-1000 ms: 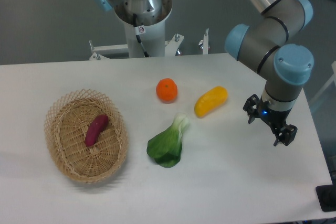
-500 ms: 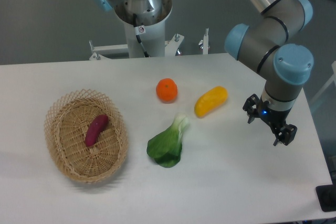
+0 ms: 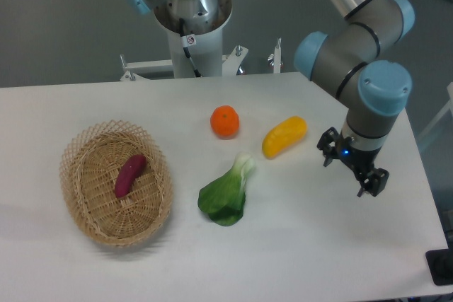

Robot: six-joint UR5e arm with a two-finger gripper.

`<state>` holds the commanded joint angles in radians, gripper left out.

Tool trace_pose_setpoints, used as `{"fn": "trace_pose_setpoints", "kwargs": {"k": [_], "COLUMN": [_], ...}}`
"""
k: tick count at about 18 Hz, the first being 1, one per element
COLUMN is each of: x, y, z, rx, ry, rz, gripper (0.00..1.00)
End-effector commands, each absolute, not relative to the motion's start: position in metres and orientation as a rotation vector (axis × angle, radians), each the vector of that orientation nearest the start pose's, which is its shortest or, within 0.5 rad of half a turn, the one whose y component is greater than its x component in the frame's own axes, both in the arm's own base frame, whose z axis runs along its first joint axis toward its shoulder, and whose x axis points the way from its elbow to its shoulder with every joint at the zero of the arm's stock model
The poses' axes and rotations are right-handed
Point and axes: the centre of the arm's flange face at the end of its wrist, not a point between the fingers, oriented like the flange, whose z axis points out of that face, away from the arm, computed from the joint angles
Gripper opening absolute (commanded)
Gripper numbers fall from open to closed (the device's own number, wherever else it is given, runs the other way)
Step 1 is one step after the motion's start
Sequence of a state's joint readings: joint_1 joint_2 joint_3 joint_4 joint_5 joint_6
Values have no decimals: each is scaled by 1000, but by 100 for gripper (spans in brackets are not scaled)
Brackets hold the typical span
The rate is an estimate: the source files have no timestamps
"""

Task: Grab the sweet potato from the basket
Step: 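Move the gripper over the basket above the purple sweet potato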

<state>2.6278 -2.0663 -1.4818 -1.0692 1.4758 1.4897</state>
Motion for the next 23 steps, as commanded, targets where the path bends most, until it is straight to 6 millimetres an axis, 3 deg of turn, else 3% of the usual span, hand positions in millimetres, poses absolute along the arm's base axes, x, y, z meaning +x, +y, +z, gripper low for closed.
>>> {"fn": "trace_pose_setpoints", "kwargs": {"k": [6,9,11,16,20,23], "x": [-474,-443,-421,-335,-262,-214], "y": [492,517,532,562,592,597], "z": [296,298,305,313,307,291], "rx": [-2969,-2985,-2976,-2946,-2930,-2942], "ry": [516,355,370,363,450,473], "rz": [73,54,57,-17,-74,-107], "gripper": [100,100,100,100,100,100]}}
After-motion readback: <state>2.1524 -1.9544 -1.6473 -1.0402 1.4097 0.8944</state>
